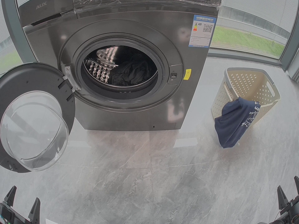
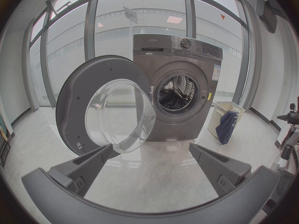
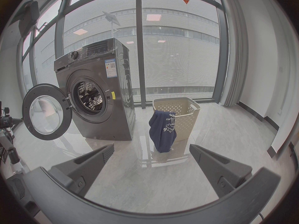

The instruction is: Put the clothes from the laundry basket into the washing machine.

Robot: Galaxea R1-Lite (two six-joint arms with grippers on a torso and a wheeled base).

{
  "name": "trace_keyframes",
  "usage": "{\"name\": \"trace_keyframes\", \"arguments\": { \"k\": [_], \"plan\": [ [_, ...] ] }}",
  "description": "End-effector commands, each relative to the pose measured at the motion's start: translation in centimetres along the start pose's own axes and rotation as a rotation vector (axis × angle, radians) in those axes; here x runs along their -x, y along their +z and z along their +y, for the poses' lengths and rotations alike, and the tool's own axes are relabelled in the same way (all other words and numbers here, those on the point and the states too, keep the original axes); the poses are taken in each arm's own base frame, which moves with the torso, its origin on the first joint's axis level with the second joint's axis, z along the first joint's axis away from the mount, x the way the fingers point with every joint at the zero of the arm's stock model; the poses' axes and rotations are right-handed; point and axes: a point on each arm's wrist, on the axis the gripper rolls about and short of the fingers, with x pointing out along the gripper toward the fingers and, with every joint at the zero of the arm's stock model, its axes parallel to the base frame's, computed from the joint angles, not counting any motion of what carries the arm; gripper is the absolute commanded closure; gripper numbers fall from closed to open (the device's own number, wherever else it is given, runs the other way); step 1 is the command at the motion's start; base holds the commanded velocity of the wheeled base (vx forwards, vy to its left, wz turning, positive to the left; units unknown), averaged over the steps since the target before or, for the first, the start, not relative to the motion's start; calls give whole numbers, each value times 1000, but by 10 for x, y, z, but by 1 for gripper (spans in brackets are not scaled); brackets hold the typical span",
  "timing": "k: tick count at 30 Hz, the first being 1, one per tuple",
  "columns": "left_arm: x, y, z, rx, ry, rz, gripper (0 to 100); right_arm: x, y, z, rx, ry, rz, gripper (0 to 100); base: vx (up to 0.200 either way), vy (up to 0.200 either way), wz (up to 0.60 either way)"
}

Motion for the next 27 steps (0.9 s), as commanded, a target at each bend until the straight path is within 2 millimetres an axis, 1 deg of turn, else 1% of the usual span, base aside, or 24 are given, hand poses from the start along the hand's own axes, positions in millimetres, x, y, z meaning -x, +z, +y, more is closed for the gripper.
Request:
{"name": "trace_keyframes", "arguments": {
  "k": [1,27],
  "plan": [
    [0,-5,0,1,1,-2,0,0,-5,0,4,3,4,0,0,-200,0],
    [0,-5,0,14,-2,0,0,0,-5,0,19,6,6,0,0,-200,0]
  ]
}}
